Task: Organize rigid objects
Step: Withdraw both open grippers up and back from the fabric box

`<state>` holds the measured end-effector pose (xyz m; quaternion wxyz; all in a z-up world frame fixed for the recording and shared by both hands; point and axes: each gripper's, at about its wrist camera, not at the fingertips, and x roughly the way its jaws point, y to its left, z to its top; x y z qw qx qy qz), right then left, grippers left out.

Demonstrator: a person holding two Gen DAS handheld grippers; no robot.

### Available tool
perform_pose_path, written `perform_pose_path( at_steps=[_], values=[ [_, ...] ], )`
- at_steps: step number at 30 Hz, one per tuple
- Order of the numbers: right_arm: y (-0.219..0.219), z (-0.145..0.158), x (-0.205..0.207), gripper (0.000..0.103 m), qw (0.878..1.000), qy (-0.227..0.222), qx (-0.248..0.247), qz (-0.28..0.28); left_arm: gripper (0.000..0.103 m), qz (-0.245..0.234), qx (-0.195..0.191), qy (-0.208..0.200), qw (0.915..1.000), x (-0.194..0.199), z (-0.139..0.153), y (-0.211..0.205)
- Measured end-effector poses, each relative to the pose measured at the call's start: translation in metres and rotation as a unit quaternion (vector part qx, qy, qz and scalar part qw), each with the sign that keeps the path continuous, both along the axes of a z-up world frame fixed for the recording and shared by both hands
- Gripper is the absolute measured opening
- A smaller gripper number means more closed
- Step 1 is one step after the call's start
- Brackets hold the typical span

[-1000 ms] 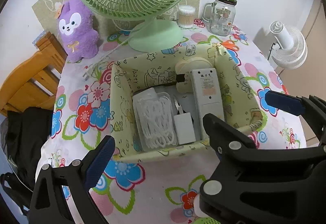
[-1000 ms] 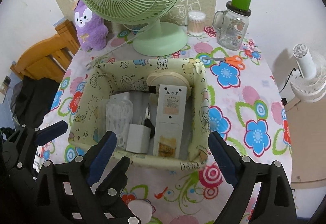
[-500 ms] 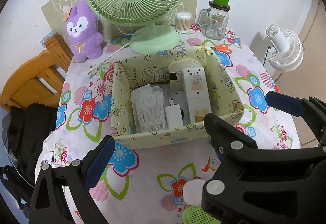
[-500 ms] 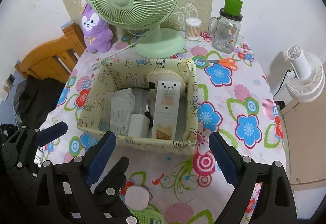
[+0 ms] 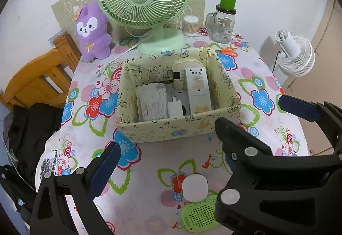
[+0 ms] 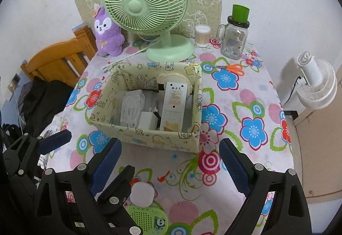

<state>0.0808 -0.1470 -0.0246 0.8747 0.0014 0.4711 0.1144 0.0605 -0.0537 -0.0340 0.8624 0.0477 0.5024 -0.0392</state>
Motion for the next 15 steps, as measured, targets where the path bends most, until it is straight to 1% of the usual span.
perform_pose_path(
  at_steps=[15],
  values=[
    [-0.017, 0.009, -0.030, 0.094, 1.000, -0.021, 0.005, 0.013, 0.100, 0.012, 0.009, -0.016, 0.9998, -0.029, 0.008, -0.019]
  ],
)
